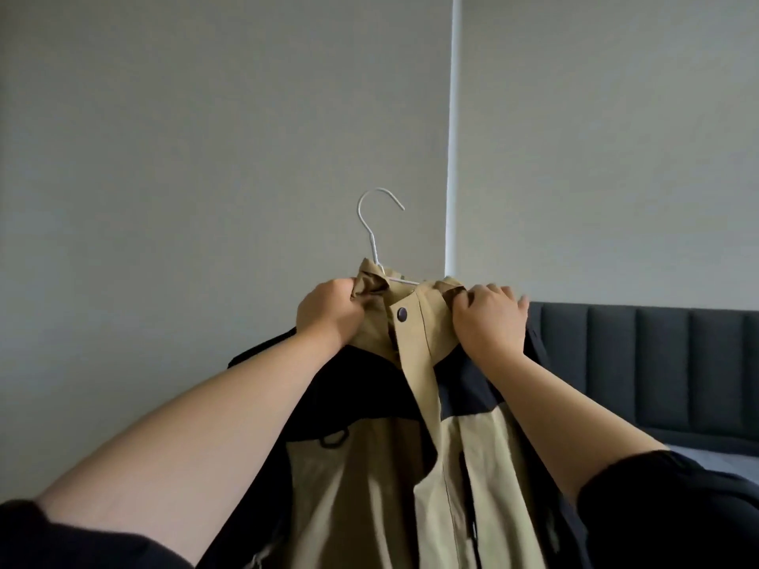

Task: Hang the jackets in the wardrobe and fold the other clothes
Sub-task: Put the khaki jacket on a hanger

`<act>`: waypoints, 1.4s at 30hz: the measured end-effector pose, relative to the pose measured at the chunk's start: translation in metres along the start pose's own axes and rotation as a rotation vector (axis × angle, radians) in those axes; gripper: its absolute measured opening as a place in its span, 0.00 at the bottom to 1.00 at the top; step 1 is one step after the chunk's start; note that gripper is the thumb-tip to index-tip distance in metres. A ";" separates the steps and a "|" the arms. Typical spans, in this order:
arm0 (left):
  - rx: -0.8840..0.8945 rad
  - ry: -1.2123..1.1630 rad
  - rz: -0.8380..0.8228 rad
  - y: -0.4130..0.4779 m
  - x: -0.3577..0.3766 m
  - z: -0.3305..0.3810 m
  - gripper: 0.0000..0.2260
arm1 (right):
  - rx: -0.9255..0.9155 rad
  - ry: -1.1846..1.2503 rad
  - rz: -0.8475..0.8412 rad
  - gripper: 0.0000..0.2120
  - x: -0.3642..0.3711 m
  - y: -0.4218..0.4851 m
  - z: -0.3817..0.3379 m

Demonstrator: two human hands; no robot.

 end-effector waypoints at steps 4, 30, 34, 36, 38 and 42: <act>0.038 0.076 0.081 0.010 -0.050 -0.016 0.11 | 0.015 0.168 0.010 0.24 0.003 0.006 -0.040; -0.167 0.276 -0.071 -0.076 -0.127 -0.239 0.10 | -0.405 0.447 -0.595 0.11 0.146 -0.099 -0.247; -0.137 0.294 0.027 -0.075 -0.142 -0.257 0.08 | -0.269 0.285 -0.699 0.26 0.183 -0.109 -0.239; -0.137 0.300 0.064 -0.073 -0.151 -0.268 0.09 | -0.176 0.291 -0.658 0.29 0.192 -0.110 -0.231; -0.142 0.316 0.088 -0.072 -0.158 -0.279 0.09 | -0.120 0.396 -0.736 0.27 0.198 -0.116 -0.226; -0.161 0.305 0.075 -0.076 -0.161 -0.295 0.07 | -0.257 0.523 -0.884 0.21 0.199 -0.146 -0.241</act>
Point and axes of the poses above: each hand's wrist, its own y-axis towards the middle knuckle, its own x-axis out of the palm, z = x × y, the point moved 7 cm from there along y, towards the middle knuckle, and after that the axes turned 1 degree about z, right-handed, at the moved point
